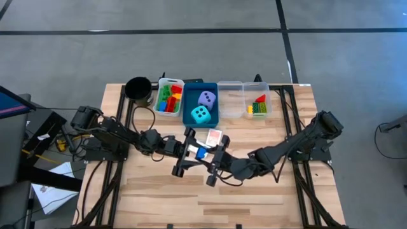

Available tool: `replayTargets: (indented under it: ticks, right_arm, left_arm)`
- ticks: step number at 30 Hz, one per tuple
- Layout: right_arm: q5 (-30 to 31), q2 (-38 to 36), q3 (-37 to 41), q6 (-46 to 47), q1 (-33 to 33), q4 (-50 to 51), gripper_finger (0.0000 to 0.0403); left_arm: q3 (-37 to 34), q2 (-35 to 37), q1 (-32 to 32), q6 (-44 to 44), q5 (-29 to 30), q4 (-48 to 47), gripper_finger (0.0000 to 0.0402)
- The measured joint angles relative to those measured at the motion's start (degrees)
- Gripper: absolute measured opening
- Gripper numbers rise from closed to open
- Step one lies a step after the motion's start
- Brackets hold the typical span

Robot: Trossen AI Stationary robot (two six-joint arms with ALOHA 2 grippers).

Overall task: Pick & Place Toys
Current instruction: Put the small dark blue game piece into the right transparent bin

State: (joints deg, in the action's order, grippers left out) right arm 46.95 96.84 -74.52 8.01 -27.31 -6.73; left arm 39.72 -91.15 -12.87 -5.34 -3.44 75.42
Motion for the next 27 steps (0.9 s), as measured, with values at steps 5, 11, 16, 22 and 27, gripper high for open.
replayTargets:
  ticks: [5,11,16,22,27]
  right_arm:
    - [1.37,0.00,0.00,1.11,-0.03,2.08,0.0136]
    - [3.94,-0.12,0.00,1.20,-1.96,2.69,0.0136]
    - [10.27,-1.95,-0.02,1.47,-5.75,4.85,0.0136]
    - [18.97,-5.99,-0.03,14.02,-10.02,20.66,0.0136]
    - [24.01,-10.44,-0.04,42.83,-10.10,52.19,0.0136]
  left_arm:
    - [-0.07,1.96,0.62,0.00,0.62,-2.63,0.0331]
    - [-0.07,13.54,2.27,0.23,0.96,-21.06,0.0373]
    - [-0.07,26.16,2.62,4.24,3.43,-39.74,0.0365]
    - [-1.85,36.05,1.16,4.33,6.22,-47.57,0.0348]
    - [-7.48,40.96,0.05,5.79,6.49,-47.41,0.0341]
